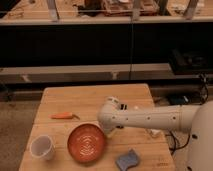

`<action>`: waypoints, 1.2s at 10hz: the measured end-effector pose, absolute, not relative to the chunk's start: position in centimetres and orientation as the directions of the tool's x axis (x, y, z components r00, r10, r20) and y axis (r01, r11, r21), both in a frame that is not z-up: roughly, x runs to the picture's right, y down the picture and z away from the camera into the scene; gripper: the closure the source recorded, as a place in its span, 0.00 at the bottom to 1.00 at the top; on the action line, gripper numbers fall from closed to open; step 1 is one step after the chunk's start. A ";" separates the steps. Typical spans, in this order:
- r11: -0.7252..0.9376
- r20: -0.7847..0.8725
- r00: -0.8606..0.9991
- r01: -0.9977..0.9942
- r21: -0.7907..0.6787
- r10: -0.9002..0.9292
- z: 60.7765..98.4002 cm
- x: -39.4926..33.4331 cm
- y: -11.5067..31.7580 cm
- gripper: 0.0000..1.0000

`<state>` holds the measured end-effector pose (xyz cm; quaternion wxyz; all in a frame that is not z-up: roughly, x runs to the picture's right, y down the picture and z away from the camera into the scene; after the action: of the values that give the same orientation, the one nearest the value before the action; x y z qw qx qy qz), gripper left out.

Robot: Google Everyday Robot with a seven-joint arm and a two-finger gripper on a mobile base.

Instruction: Push the ceramic bowl across the table

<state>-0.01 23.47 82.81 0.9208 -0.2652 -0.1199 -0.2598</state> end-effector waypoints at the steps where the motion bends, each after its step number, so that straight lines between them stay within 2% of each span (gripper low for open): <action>1: 0.723 0.360 0.835 0.544 -0.426 -0.416 82.7 -0.1 23.5 0.99; 7: 0.700 0.425 0.768 0.626 -0.343 -0.479 76.2 -1.6 26.1 1.00; 12: 0.671 0.467 0.747 0.649 -0.359 -0.473 76.6 -3.7 26.7 1.00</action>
<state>-3.71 26.70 76.61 0.8981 -0.2588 -0.1698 -0.3123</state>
